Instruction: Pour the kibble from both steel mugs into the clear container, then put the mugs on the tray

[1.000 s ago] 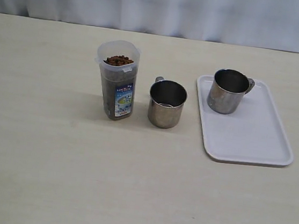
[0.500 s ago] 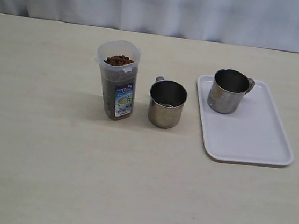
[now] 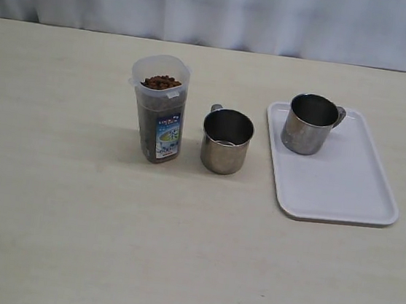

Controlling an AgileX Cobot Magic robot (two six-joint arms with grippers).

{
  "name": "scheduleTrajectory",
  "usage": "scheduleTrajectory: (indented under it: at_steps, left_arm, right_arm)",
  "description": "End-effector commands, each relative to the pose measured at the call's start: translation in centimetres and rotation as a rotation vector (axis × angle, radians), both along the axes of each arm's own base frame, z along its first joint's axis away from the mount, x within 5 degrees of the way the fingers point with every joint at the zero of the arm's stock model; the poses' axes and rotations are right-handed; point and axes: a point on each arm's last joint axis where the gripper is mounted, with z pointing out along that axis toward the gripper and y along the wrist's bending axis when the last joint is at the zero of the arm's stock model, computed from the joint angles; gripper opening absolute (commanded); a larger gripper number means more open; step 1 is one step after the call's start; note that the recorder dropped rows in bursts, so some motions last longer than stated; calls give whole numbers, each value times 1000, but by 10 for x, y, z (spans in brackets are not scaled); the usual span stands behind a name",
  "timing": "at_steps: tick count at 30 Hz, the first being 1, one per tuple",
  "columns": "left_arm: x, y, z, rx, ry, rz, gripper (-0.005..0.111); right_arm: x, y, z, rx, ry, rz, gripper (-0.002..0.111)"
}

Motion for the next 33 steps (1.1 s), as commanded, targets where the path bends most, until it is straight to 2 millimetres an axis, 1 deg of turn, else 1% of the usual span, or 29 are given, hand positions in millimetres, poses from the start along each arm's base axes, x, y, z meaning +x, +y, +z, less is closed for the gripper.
scheduleTrajectory:
  at_steps: [1, 4, 5, 8, 11, 13, 14, 16, 33]
  left_arm:
    - [3, 3, -11, -67, 76, 24, 0]
    - [10, 1, -29, -75, 113, -3, 0]
    - [13, 0, -41, -48, 146, -2, 0]
    - [18, -1, -64, -20, 216, -6, 0]
    - [20, -2, -78, -34, 262, -13, 0]
    - [20, -2, -78, -36, 261, -11, 0]
    - [20, -2, -82, -18, 299, -10, 0]
    - [20, -2, -83, -3, 317, -8, 0]
    - [20, -2, -83, 16, 313, -3, 0]
  right_arm:
    - [0, 0, -1, 7, -1, -2, 5]
    - [0, 0, -1, 7, -1, -2, 5]
    - [0, 0, -1, 7, -1, -2, 5]
    - [0, 0, -1, 7, -1, -2, 5]
    - [0, 0, -1, 7, -1, -2, 5]
    - [0, 0, -1, 7, -1, -2, 5]
    - [0, 0, -1, 7, -1, -2, 5]
    - [0, 0, -1, 7, -1, -2, 5]
    - [0, 0, -1, 7, -1, -2, 5]
